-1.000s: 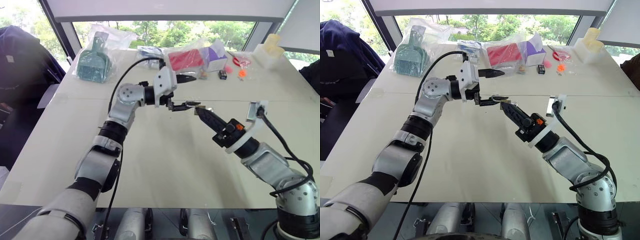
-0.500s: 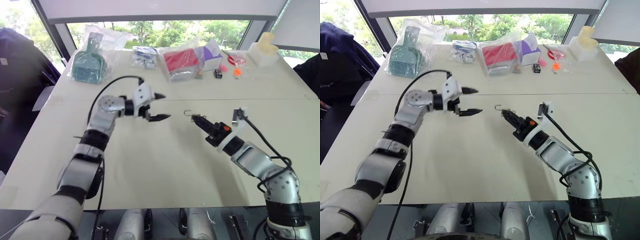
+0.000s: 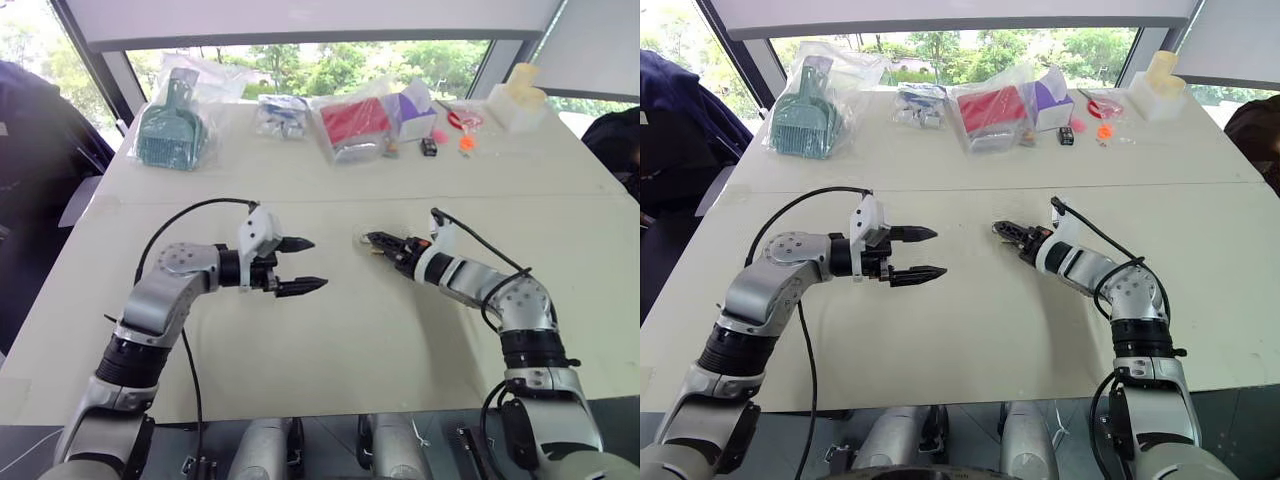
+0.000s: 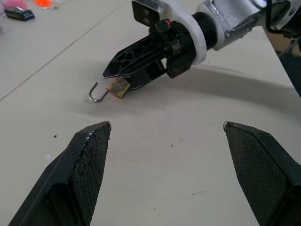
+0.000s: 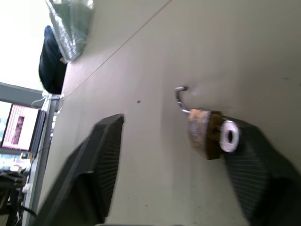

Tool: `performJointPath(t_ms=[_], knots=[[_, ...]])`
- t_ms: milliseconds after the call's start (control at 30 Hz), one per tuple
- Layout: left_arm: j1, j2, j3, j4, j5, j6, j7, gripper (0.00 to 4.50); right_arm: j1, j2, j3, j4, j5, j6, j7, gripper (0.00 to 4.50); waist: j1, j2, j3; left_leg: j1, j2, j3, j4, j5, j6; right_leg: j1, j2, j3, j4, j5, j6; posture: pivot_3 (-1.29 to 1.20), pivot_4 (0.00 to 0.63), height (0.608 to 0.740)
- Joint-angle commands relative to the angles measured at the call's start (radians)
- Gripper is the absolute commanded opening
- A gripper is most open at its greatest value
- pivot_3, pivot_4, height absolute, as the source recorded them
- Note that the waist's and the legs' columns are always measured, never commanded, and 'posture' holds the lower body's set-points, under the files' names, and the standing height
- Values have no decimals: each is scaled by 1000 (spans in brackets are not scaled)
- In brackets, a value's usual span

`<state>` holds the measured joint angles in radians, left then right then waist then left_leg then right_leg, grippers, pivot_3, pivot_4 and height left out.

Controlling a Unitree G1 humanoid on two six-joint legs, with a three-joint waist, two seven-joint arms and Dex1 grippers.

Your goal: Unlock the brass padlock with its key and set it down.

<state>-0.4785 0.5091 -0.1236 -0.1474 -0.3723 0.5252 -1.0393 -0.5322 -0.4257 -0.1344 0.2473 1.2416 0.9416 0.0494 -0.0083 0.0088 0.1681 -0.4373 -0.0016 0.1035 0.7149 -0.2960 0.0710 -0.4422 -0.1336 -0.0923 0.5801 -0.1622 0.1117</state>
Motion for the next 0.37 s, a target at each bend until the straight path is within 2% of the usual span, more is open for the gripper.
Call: performJointPath(t_ms=[33,200,300,367], knots=[[8,7,25,-43,-23,8,22,3976,91,-124,-16,-149,-122,39,18,4448,15,1,0,0,0,0,0,0,0,0,0,0,0,0,0,0,150,735],[31,6,23,-48,-40,16,32,3976,307,-349,-93,-548,-197,42,116,4448,37,2,0,-3,-2,1,0,0,-1,-2,-2,0,-2,0,0,0,150,735],[46,1,26,-43,-50,28,42,3976,452,-425,-204,-709,-212,8,196,4448,36,3,1,-4,-1,2,0,2,-5,-4,-1,0,-2,0,0,0,150,735],[54,0,26,-34,-43,22,56,3976,536,-434,-284,-786,-211,-28,255,4448,37,3,1,-4,0,1,-1,0,0,-4,0,0,-2,0,0,0,150,735]])
